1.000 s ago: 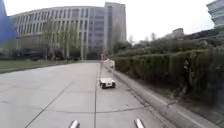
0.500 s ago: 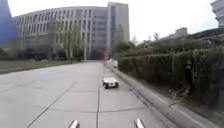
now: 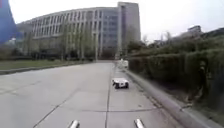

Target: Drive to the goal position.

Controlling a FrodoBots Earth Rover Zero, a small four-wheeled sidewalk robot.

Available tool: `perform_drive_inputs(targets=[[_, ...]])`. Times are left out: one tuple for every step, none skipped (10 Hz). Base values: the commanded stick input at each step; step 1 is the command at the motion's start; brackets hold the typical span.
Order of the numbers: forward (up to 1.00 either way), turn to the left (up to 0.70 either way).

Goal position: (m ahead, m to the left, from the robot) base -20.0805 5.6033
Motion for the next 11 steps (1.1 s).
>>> perform_drive_inputs(targets=[[0.0, 0.7], [0.0, 0.7], [0.0, 0.7], [0.0, 0.7], [0.0, 0.7], [0.0, 0.7], [0.0, 0.7], [0.0, 0.7], [0.0, 0.7], [0.0, 0.7], [0.0, 0.7]])
